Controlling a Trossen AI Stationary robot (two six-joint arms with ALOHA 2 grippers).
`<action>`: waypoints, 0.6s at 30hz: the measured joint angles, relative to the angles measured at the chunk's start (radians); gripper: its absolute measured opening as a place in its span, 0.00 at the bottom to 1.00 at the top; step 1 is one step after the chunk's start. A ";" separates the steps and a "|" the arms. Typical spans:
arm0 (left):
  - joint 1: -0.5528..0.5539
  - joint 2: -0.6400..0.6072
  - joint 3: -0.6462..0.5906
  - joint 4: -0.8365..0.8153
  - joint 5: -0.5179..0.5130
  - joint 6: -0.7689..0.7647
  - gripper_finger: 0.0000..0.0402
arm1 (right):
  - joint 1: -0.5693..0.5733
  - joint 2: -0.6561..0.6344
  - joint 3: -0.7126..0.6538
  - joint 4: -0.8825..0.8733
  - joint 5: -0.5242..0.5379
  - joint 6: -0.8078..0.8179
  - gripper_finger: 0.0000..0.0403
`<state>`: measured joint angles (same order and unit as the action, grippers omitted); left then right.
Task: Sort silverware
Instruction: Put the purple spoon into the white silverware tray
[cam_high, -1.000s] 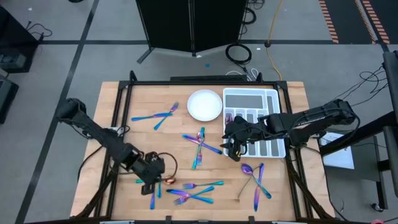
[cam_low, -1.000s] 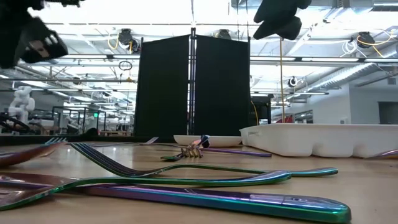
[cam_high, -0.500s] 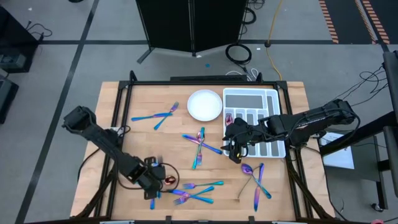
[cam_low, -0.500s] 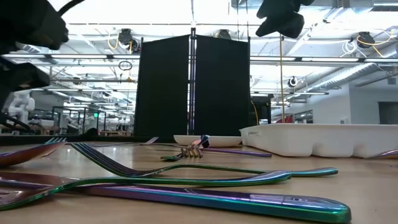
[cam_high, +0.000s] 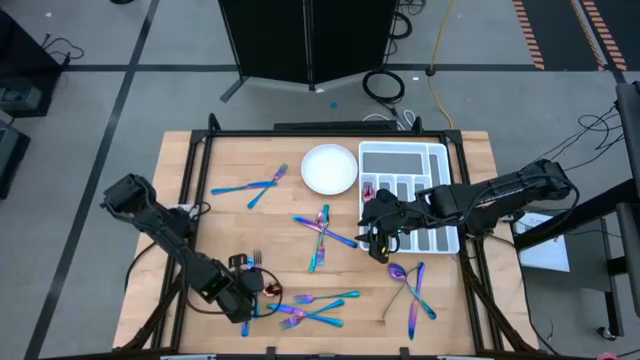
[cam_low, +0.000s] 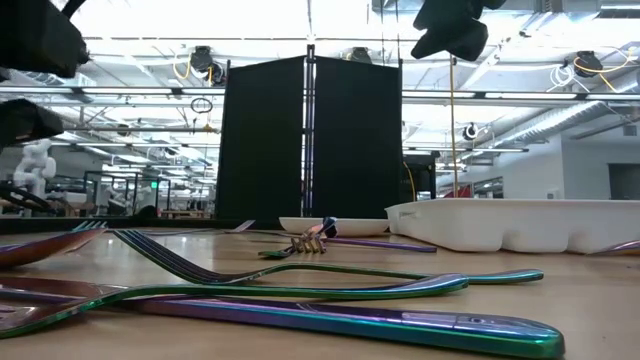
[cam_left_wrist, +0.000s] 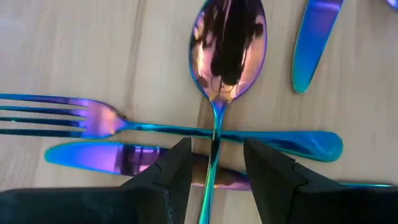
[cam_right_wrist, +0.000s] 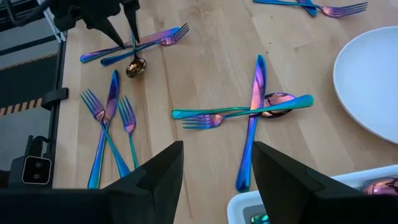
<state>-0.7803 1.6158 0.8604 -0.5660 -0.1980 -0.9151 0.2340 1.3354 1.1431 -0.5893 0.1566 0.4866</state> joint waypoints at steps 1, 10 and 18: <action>-0.002 0.009 0.000 0.004 0.003 0.000 0.36 | 0.000 0.000 0.000 0.000 0.000 0.000 0.45; -0.008 0.055 0.002 0.009 -0.005 0.004 0.36 | 0.000 0.000 0.000 0.000 0.000 0.000 0.45; -0.006 0.059 0.002 0.011 -0.017 0.014 0.34 | 0.000 0.000 0.000 0.001 0.000 0.000 0.45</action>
<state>-0.7860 1.6745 0.8619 -0.5548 -0.2150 -0.9016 0.2337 1.3354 1.1431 -0.5884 0.1566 0.4862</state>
